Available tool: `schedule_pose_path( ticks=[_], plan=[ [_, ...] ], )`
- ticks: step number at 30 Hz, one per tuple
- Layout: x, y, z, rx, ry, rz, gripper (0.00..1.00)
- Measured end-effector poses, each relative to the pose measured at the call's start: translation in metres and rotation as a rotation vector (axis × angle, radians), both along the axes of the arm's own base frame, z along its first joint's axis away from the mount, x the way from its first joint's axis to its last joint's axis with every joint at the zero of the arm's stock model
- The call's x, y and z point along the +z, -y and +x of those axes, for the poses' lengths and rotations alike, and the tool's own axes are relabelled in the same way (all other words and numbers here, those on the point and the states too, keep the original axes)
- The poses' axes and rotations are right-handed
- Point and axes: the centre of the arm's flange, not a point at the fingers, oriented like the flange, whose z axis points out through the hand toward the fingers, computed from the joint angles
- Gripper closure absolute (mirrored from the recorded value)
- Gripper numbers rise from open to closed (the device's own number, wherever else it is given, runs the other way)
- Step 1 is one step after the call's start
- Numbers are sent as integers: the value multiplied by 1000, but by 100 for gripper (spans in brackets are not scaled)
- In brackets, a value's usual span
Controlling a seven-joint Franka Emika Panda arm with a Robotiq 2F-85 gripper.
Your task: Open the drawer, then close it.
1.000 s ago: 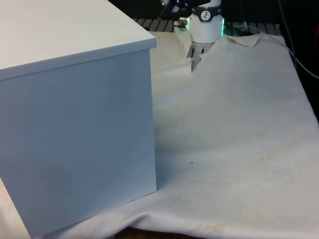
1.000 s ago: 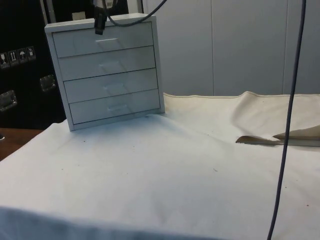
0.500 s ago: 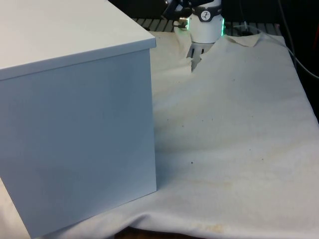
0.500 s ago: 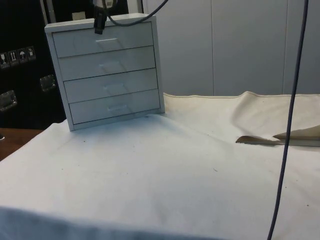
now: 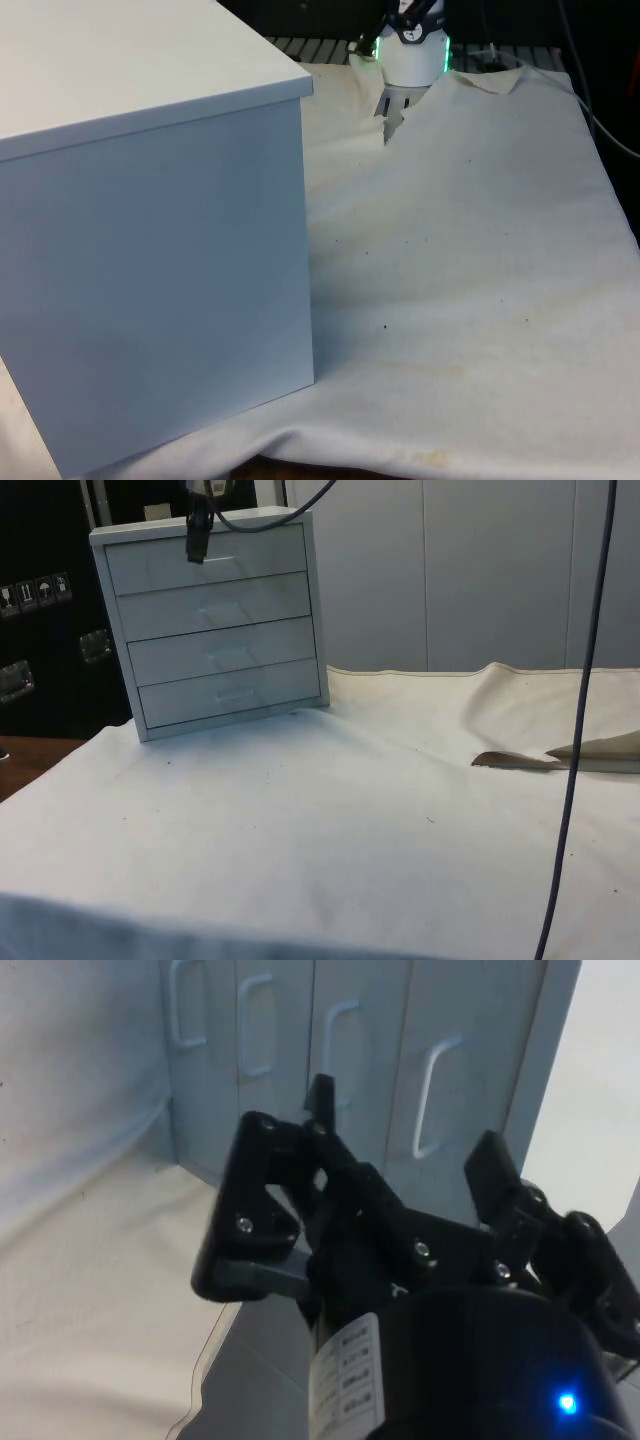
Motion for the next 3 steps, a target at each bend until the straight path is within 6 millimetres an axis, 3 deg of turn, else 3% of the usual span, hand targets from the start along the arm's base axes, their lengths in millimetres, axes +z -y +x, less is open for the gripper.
schedule_pose_path(
  ticks=[3],
  plan=[
    [0,0,0,0,0,0,4]
  ],
)
